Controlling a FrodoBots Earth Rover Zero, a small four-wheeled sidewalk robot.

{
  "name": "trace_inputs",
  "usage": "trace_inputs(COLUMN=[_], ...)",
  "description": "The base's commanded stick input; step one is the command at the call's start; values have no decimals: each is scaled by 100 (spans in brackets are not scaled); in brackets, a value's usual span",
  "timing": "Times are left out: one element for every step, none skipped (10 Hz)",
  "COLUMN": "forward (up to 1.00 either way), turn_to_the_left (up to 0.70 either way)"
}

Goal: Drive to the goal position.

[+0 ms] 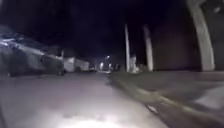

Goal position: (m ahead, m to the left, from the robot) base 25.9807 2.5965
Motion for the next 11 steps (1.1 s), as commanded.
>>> trace_inputs(forward=[50,50,50,50,50,50,50,50,50,50,50], turn_to_the_left=[5,5,5,5,5,5,5,-43,-50,-4,5])
